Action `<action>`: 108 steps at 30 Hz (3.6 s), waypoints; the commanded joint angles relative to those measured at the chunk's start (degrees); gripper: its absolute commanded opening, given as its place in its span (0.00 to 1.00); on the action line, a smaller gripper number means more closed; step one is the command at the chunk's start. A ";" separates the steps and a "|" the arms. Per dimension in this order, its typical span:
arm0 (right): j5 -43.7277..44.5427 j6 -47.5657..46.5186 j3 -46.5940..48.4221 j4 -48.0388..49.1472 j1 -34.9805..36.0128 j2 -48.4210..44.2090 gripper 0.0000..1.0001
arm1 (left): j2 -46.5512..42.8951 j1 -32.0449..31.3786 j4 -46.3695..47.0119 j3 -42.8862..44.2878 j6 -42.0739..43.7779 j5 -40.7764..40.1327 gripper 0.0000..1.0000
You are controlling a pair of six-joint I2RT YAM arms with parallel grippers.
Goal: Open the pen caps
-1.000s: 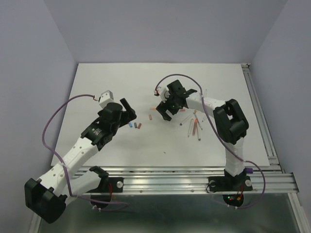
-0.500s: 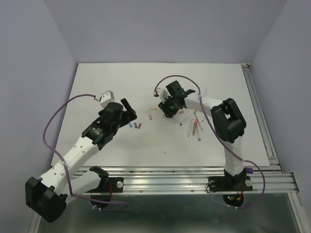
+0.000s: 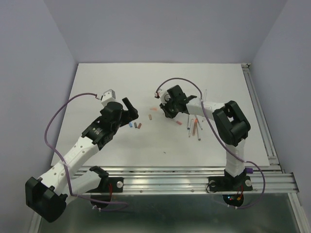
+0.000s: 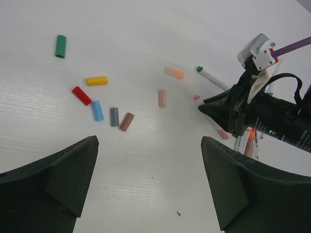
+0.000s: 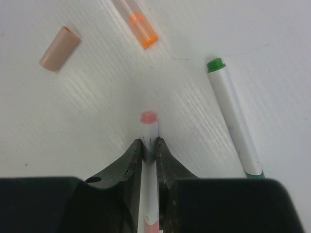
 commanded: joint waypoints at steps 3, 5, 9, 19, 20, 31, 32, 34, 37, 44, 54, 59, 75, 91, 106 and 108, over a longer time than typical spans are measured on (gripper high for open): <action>1.04 9.33 -5.74 6.99 3.16 -5.05 0.01 | -1.55 0.44 2.91 -0.32 1.88 4.09 0.99; 2.96 14.52 -7.15 13.20 3.16 -7.78 0.01 | -2.43 0.35 3.44 -0.67 2.32 5.93 0.99; 6.48 32.34 -11.97 20.09 3.24 -16.72 0.01 | -5.32 0.35 8.95 -4.26 3.37 16.18 0.99; 29.42 74.79 -35.44 30.90 4.65 -40.82 0.01 | -7.44 -4.65 29.69 -14.47 3.20 37.40 0.99; 30.82 76.67 -36.50 30.65 5.09 -42.23 0.01 | -7.09 -5.88 30.68 -14.47 3.28 37.49 0.99; 41.21 87.32 -35.20 21.51 11.76 -48.92 0.01 | 5.46 -12.57 34.56 -9.03 5.21 33.01 0.91; 41.30 87.67 -34.76 20.20 12.03 -48.93 0.01 | 6.00 -12.66 34.38 -8.50 5.31 32.75 0.91; 41.74 87.67 -33.71 18.61 13.08 -48.40 0.01 | 7.49 -12.75 34.55 -7.18 5.57 32.66 0.90; 41.91 87.67 -32.30 17.46 14.14 -47.17 0.01 | 9.08 -13.01 34.29 -5.52 6.71 33.10 0.87; 43.14 89.61 -31.94 20.54 15.28 -46.90 0.01 | 10.58 -13.18 34.20 -4.37 7.86 34.77 0.85; 41.39 88.47 -29.40 21.33 15.81 -45.06 0.01 | 12.95 -13.27 33.15 -3.14 9.44 35.82 0.73; 42.35 88.29 -29.22 21.07 16.16 -45.06 0.01 | 13.13 -13.27 32.36 -2.08 10.05 36.61 0.46; 48.93 87.94 -27.73 21.59 16.08 -43.30 0.01 | 11.20 -13.62 33.14 -4.36 8.39 39.43 0.00; 69.97 81.35 -7.52 12.11 2.12 -24.93 0.01 | -8.04 -25.48 34.21 -22.37 -6.29 36.10 0.00; 58.09 68.69 -25.52 12.64 1.84 -42.59 0.01 | 9.49 -21.56 10.69 -5.01 -4.45 4.83 0.00; 57.21 68.52 -26.49 9.65 1.93 -43.47 0.01 | 12.23 -18.47 8.64 -3.06 -4.18 2.44 0.00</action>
